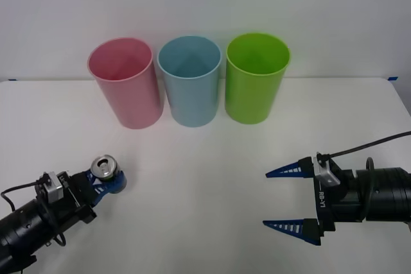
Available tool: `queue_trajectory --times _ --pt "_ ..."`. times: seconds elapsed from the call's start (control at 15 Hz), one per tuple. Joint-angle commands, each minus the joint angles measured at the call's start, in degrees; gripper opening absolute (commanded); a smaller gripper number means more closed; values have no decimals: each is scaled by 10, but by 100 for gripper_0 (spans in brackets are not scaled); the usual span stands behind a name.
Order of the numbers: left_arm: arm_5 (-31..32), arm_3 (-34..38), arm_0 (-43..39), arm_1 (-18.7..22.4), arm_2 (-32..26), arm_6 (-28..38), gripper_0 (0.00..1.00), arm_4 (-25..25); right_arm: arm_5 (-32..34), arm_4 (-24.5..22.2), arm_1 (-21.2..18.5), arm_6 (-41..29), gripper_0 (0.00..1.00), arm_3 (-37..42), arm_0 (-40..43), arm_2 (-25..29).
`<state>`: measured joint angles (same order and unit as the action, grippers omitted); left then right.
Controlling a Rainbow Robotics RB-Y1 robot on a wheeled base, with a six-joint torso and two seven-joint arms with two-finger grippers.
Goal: Put cans in the blue bin and PET bottles in the pink bin and trash in the green bin.
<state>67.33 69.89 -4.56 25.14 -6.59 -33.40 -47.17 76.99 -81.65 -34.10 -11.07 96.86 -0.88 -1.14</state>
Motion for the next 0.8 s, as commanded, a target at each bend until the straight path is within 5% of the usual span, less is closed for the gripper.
queue_trajectory --times 0.07,0.8 --pt "-1 25 -22 0 -32 16 0 2 0 0 0 0 100 0 0 0" --pt "-10 107 -40 2 -53 80 0 1 0 0 0 0 100 0 0 0"
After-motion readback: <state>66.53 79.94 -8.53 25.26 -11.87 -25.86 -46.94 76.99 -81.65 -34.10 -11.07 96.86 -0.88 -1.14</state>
